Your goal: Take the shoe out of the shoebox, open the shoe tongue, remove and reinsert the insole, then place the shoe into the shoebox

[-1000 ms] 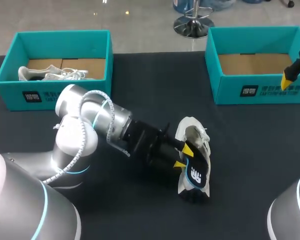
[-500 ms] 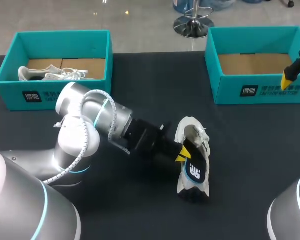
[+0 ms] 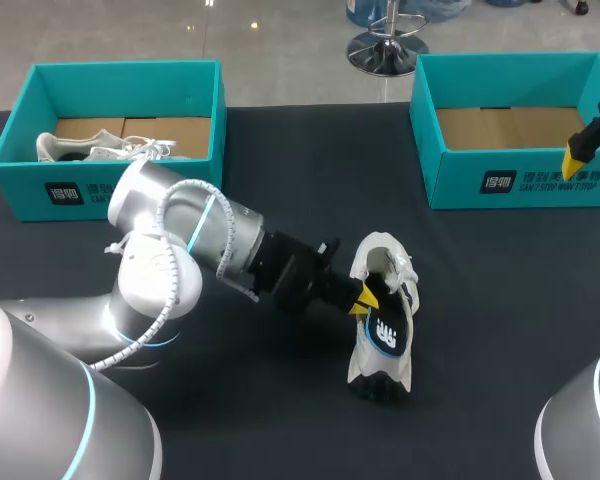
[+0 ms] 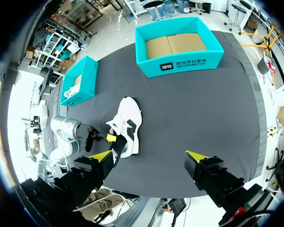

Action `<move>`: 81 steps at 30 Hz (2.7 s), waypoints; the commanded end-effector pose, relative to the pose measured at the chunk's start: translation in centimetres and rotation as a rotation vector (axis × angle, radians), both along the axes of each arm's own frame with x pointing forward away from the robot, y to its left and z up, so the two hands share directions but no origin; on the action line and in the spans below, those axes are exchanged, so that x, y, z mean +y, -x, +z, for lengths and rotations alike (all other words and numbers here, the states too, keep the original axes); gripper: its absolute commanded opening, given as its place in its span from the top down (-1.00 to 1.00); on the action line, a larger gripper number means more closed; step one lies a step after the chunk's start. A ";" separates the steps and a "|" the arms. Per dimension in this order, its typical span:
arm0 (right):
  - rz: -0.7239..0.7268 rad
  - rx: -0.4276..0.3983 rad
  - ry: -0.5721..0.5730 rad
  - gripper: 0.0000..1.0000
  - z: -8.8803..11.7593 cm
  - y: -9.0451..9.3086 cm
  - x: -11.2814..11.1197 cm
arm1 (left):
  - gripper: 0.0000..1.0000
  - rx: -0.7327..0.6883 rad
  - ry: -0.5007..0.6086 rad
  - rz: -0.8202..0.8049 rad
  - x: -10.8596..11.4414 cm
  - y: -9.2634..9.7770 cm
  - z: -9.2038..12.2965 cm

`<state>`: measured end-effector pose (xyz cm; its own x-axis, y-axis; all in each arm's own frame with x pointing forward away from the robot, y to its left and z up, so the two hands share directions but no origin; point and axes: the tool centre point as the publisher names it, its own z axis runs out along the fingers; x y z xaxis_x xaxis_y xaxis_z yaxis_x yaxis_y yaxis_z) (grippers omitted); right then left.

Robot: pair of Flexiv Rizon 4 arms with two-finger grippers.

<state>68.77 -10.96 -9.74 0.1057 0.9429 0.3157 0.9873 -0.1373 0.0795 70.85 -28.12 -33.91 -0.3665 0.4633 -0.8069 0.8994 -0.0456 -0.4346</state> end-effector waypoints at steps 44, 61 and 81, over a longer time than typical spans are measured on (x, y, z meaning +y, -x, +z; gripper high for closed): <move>0.001 0.005 0.001 -1.00 0.0 -0.3 0.0 | 1.00 -0.055 -0.047 -0.003 -0.1 0.0 -0.6; 0.001 0.005 0.001 -1.00 0.0 -0.3 0.0 | -0.02 -0.041 0.001 -0.003 1.2 1.3 1.1; 0.001 0.005 0.001 -1.00 0.0 -0.3 0.0 | 1.00 -0.019 0.004 -0.033 -0.7 2.4 1.0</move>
